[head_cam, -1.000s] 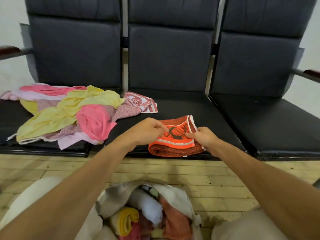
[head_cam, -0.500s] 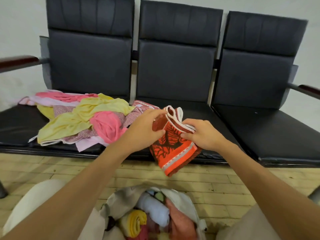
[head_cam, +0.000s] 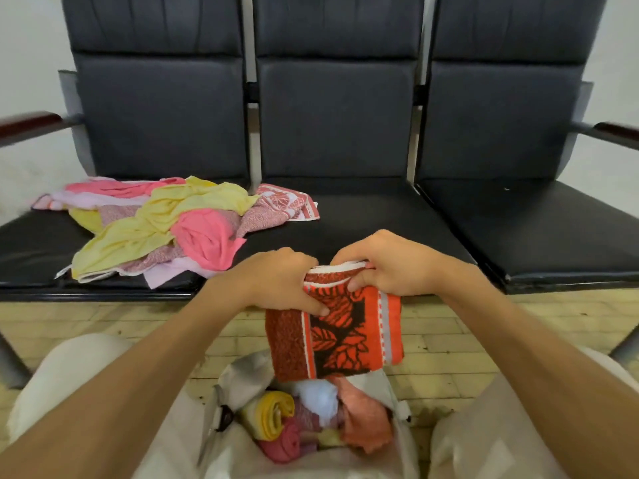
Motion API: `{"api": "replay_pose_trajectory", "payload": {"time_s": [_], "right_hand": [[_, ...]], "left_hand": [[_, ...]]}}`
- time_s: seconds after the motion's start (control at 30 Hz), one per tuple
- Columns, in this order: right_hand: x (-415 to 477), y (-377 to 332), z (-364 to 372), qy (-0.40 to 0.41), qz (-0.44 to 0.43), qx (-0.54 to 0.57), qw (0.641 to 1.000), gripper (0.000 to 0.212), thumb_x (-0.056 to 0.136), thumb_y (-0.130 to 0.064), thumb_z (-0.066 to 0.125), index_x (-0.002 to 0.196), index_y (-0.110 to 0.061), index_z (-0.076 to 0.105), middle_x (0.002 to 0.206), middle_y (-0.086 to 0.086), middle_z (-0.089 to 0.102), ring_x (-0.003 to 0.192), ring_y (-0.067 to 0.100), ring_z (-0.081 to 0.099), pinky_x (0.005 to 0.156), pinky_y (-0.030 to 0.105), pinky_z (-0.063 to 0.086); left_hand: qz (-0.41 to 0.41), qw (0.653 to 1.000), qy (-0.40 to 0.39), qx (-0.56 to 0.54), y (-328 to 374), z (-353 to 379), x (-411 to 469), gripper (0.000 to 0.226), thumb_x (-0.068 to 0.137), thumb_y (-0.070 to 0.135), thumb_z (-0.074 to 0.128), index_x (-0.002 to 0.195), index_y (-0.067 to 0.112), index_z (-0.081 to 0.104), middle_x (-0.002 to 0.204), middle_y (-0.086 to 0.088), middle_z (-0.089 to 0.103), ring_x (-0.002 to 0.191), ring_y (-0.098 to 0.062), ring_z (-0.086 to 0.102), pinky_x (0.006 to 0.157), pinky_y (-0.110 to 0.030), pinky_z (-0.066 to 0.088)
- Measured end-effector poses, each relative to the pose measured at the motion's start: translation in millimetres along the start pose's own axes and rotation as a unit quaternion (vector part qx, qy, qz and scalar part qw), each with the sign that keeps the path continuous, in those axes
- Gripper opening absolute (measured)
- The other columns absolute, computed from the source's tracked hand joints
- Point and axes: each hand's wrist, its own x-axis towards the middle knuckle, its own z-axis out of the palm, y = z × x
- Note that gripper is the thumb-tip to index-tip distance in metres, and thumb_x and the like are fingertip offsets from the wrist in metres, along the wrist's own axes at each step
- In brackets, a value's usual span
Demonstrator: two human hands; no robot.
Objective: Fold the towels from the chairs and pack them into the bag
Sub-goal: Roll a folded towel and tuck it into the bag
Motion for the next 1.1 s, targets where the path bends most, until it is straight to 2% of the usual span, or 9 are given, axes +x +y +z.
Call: {"api": "replay_pose_trajectory", "payload": {"time_s": [0.17, 0.27, 0.33, 0.47, 0.6, 0.67, 0.83, 0.97, 1.1], "right_hand": [[-18, 16, -10, 0.045, 0.048, 0.072, 0.995, 0.022, 0.087, -0.016, 0.071, 0.106, -0.026, 0.065, 0.098, -0.015, 0.068, 0.093, -0.003, 0.065, 0.078, 0.013, 0.050], [-28, 23, -15, 0.045, 0.066, 0.092, 0.993, 0.024, 0.082, -0.011, 0.076, 0.103, -0.019, 0.066, 0.095, -0.009, 0.071, 0.089, 0.002, 0.068, 0.078, 0.017, 0.054], [-32, 25, -18, 0.035, 0.085, 0.113, 0.989, 0.021, 0.080, -0.007, 0.075, 0.099, -0.011, 0.066, 0.094, -0.002, 0.073, 0.089, 0.009, 0.071, 0.080, 0.027, 0.058], [-31, 20, -22, 0.118, 0.083, 0.220, 0.965, 0.012, 0.084, 0.001, 0.067, 0.096, 0.002, 0.062, 0.092, 0.009, 0.073, 0.085, 0.018, 0.072, 0.080, 0.033, 0.058], [-24, 17, -22, 0.178, 0.085, 0.379, 0.904, 0.024, 0.090, 0.002, 0.058, 0.114, -0.002, 0.061, 0.102, 0.013, 0.071, 0.092, 0.021, 0.070, 0.089, 0.036, 0.054], [-20, 17, -19, 0.173, 0.096, 0.387, 0.901, 0.028, 0.093, -0.002, 0.058, 0.120, -0.002, 0.056, 0.110, 0.017, 0.069, 0.098, 0.023, 0.069, 0.092, 0.038, 0.055], [-16, 20, -15, 0.186, 0.122, 0.337, 0.915, 0.032, 0.096, -0.018, 0.058, 0.126, -0.015, 0.051, 0.108, 0.007, 0.070, 0.096, 0.018, 0.071, 0.087, 0.036, 0.058], [-17, 26, -12, 0.201, 0.161, 0.221, 0.941, 0.019, 0.097, -0.030, 0.056, 0.115, -0.024, 0.055, 0.101, -0.001, 0.070, 0.089, 0.012, 0.071, 0.086, 0.036, 0.057], [-26, 23, -16, 0.161, 0.141, 0.382, 0.899, 0.013, 0.097, -0.017, 0.055, 0.108, -0.016, 0.062, 0.092, 0.005, 0.074, 0.076, 0.013, 0.073, 0.066, 0.024, 0.058]], "left_hand": [[0.014, 0.990, 0.034, -0.138, 3, -9, -4, 0.028, 0.078, 0.042, 0.076, 0.078, 0.025, 0.053, 0.082, 0.009, 0.064, 0.079, -0.006, 0.063, 0.072, -0.030, 0.051], [0.011, 0.972, 0.076, -0.220, 1, -14, -10, 0.029, 0.072, 0.032, 0.083, 0.078, 0.022, 0.057, 0.076, 0.007, 0.065, 0.069, -0.003, 0.062, 0.062, -0.021, 0.049], [-0.015, 0.949, 0.099, -0.300, -2, -15, -13, 0.030, 0.067, 0.022, 0.087, 0.082, 0.014, 0.062, 0.081, -0.002, 0.070, 0.074, -0.013, 0.068, 0.066, -0.030, 0.054], [-0.069, 0.844, 0.149, -0.510, 0, -24, -22, 0.026, 0.068, 0.005, 0.082, 0.088, 0.006, 0.067, 0.087, -0.010, 0.074, 0.077, -0.017, 0.071, 0.068, -0.027, 0.058], [-0.109, 0.728, 0.116, -0.667, -9, -31, -24, 0.010, 0.072, 0.010, 0.073, 0.082, 0.009, 0.075, 0.089, -0.007, 0.075, 0.081, -0.017, 0.071, 0.075, -0.030, 0.058], [-0.114, 0.708, 0.096, -0.690, -13, -28, -24, 0.011, 0.073, 0.013, 0.070, 0.080, 0.008, 0.077, 0.091, -0.009, 0.075, 0.081, -0.017, 0.071, 0.070, -0.029, 0.059], [-0.098, 0.748, 0.081, -0.651, -11, -16, -19, 0.024, 0.092, 0.016, 0.058, 0.116, 0.014, 0.062, 0.109, -0.008, 0.071, 0.100, -0.020, 0.066, 0.089, -0.041, 0.053], [-0.064, 0.819, 0.090, -0.563, -3, -14, -22, 0.020, 0.098, 0.026, 0.051, 0.117, 0.026, 0.058, 0.103, 0.003, 0.072, 0.091, -0.012, 0.068, 0.074, -0.036, 0.059], [-0.057, 0.840, 0.098, -0.531, 0, -19, -24, 0.018, 0.096, 0.027, 0.054, 0.113, 0.026, 0.058, 0.100, 0.000, 0.070, 0.085, -0.013, 0.068, 0.069, -0.039, 0.058]]}}
